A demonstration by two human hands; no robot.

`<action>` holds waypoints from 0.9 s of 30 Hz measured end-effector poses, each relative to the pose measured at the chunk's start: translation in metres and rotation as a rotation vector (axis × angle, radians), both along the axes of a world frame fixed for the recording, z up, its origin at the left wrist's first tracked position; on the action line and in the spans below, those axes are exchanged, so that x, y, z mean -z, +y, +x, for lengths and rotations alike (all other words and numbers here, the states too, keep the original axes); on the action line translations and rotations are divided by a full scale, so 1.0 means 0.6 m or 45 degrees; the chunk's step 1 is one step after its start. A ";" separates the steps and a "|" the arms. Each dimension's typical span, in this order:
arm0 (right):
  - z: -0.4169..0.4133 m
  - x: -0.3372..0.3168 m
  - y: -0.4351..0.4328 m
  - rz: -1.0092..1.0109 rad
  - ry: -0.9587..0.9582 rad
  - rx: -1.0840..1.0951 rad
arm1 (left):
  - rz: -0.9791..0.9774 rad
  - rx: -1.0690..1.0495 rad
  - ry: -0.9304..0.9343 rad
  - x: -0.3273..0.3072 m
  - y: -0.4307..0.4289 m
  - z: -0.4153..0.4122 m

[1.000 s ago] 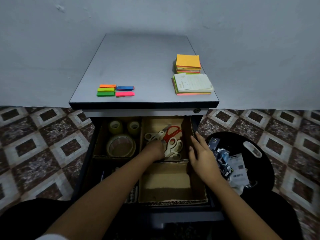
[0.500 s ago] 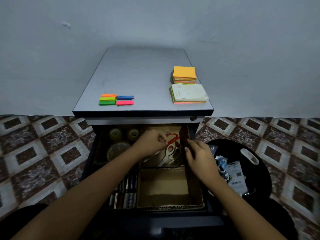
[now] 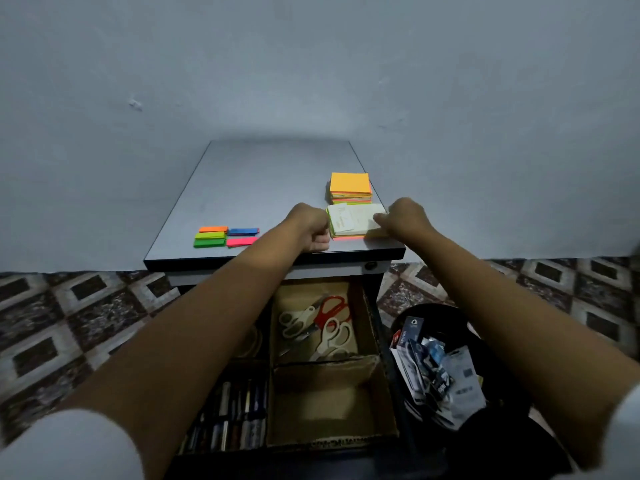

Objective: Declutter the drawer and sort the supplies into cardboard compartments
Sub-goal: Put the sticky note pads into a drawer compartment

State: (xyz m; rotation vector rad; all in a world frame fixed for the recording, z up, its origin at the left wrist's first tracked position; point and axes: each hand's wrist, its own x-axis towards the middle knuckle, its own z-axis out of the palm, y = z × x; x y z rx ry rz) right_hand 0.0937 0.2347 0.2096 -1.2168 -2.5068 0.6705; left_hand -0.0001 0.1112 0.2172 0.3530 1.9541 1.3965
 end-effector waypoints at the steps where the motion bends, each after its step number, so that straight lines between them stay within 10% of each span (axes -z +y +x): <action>1: -0.003 -0.001 0.002 -0.004 -0.038 0.004 | -0.037 0.002 -0.012 0.000 0.006 0.001; 16: -0.007 -0.015 0.001 -0.106 0.142 0.178 | -0.085 -0.074 -0.096 -0.004 0.021 -0.004; 27: -0.003 -0.027 0.001 -1.187 0.841 0.300 | -0.002 -0.112 -0.261 -0.010 0.005 0.004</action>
